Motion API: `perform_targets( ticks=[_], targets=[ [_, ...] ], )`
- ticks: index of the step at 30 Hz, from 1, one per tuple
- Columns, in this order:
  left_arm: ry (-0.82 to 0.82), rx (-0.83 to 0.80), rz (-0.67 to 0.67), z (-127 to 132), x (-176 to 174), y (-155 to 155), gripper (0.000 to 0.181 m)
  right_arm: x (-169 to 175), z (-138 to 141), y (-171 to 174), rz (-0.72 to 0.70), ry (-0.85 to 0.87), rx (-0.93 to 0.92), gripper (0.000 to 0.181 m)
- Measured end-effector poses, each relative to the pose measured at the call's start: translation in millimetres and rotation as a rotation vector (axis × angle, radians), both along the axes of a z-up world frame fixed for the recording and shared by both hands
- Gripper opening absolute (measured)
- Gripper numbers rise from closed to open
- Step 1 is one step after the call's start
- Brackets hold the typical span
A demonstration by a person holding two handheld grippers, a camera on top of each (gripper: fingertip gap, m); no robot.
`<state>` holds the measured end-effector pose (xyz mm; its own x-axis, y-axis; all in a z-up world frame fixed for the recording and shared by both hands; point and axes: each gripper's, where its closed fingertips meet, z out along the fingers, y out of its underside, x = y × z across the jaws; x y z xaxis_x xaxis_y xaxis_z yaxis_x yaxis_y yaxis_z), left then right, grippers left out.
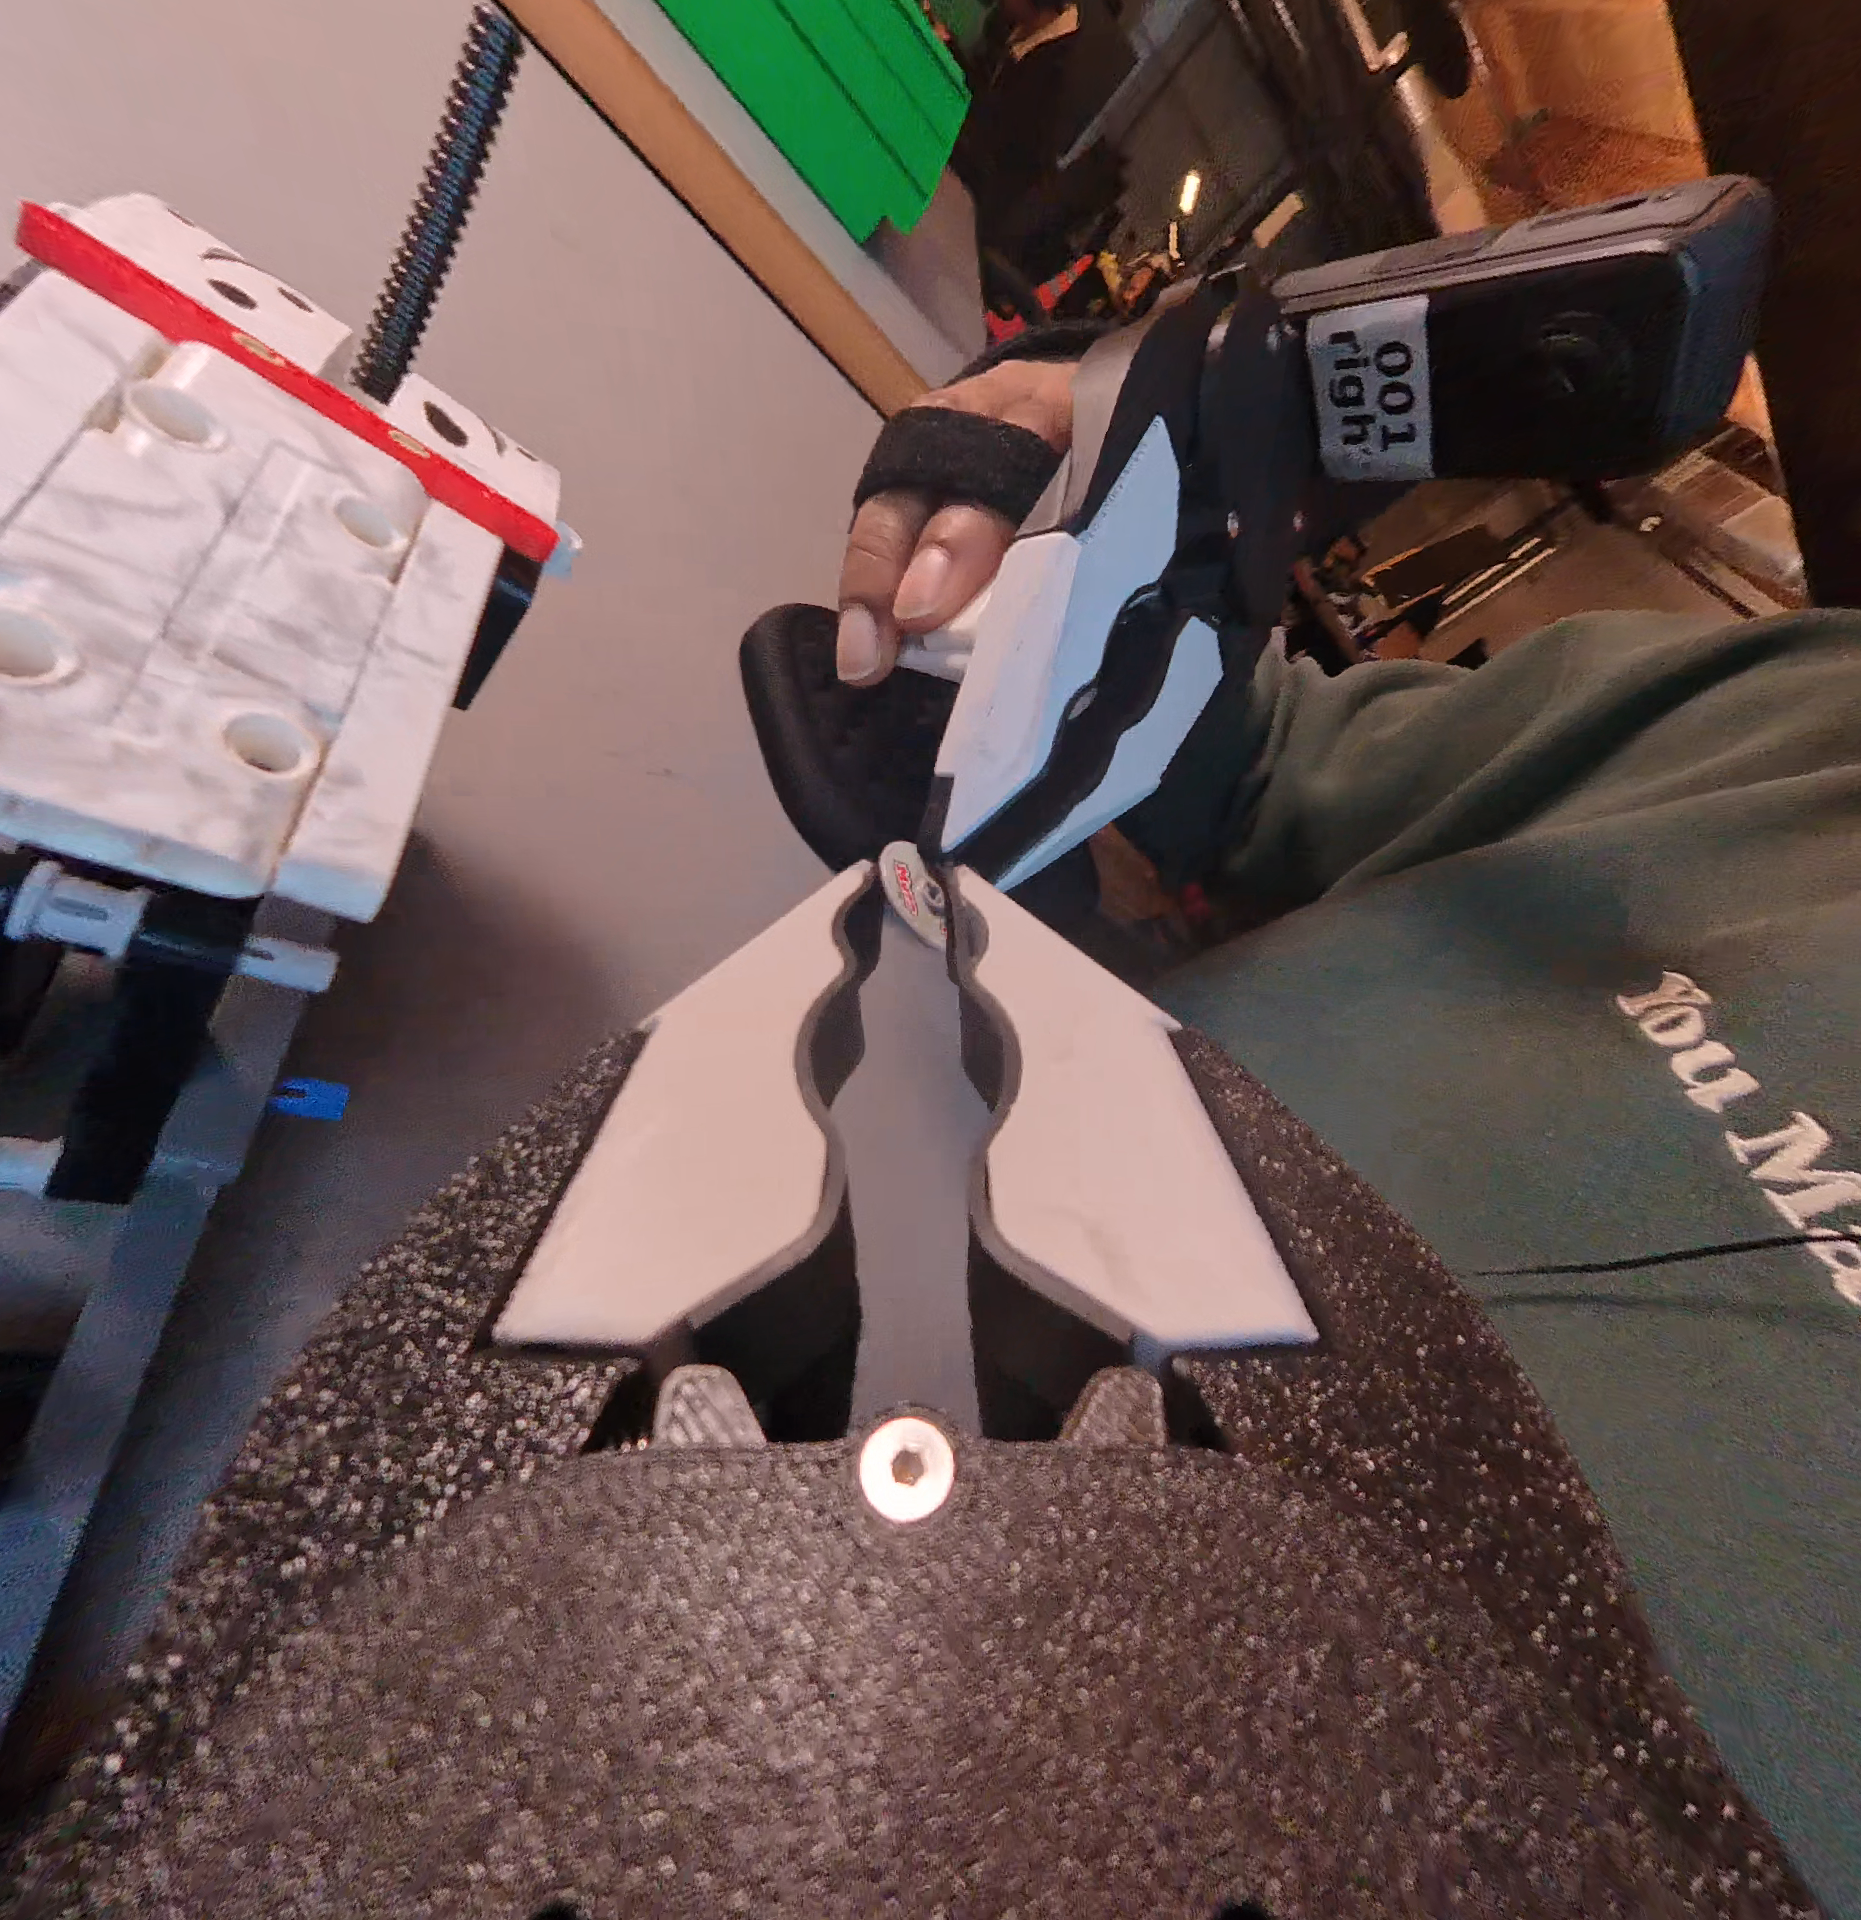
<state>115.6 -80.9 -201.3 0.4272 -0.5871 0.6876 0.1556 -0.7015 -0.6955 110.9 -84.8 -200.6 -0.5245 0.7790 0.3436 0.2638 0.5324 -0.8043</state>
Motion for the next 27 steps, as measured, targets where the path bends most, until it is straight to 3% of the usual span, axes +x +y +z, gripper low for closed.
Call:
perform_targets(
  ticks=[1, 6, 9, 12, 15, 17, 20, 24, 27],
  targets=[
    [-0.021, 0.009, -0.004, 4, -1, -2, 0.003, -1, 3, 0, -0.001, 0.017, 0.001, 0.006],
    [-0.008, 0.099, 0.003, 21, -12, -9, 0.003, 1, 12, 9, -0.035, 0.054, -0.033, 0.011],
    [0.063, 0.186, 0.139, 45, -54, -9, 0.003, 6, 15, 32, -0.117, 0.064, -0.065, 0.011],
    [0.459, 0.343, 0.500, 75, -162, -10, 0.003, 16, 11, 67, -0.247, 0.053, -0.066, 0.013],
    [0.981, 0.302, 0.913, 96, -305, -52, 0.003, 24, 8, 90, -0.328, 0.050, -0.086, 0.015],
    [1.145, 0.137, 1.055, 89, -371, -92, 0.003, 24, 7, 98, -0.353, 0.057, -0.090, 0.017],
    [1.178, -0.102, 1.111, 50, -424, -132, 0.004, 18, 8, 103, -0.368, 0.073, -0.088, 0.018],
    [1.153, -0.208, 1.120, 12, -443, -146, 0.013, 6, 12, 99, -0.345, 0.079, -0.082, 0.018],
    [1.142, -0.177, 1.155, 11, -445, -141, 0.035, 0, 15, 97, -0.327, 0.072, -0.073, 0.018]
  ],
)
